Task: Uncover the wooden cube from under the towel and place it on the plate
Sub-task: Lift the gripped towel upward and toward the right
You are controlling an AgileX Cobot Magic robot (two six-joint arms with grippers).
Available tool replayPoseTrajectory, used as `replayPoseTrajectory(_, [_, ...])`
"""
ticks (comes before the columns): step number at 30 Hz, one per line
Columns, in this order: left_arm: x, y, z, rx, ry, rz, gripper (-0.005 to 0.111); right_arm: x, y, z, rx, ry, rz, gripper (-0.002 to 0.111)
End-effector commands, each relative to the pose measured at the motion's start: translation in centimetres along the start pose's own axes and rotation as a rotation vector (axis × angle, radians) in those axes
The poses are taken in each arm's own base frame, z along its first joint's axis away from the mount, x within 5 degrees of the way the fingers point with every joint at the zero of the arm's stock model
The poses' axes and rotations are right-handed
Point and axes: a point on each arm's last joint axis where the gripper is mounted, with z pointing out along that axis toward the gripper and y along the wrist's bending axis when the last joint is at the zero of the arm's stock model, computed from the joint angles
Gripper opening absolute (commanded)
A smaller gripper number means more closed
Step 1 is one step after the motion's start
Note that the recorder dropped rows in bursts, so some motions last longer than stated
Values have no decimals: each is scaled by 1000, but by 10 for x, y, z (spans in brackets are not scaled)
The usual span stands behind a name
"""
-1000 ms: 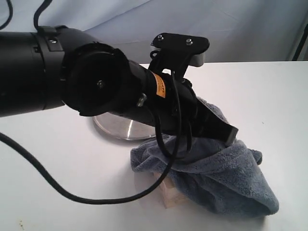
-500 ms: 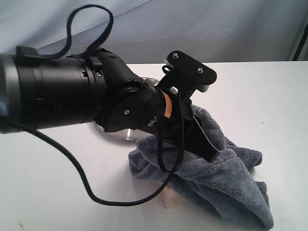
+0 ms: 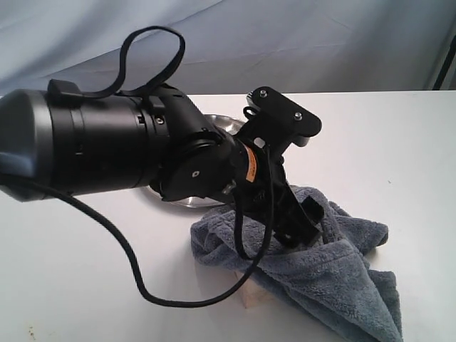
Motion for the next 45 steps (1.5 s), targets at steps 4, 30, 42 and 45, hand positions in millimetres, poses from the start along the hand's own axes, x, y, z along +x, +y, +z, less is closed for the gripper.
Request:
replayPoseTrajectory(4, [-14,1,-36,1,-91,-1,93,2,0,0,-1,8,9,3])
replayPoseTrajectory(30, [23,-1,-18,87,279,539,93,2,0,0,-1,8,9,3])
replayPoseTrajectory(42, [31,-2,6,99,324,541,93,2,0,0,-1,8,9,3])
replayPoseTrajectory(45, [31,-2,6,98,324,542,93,2,0,0,-1,8,9,3])
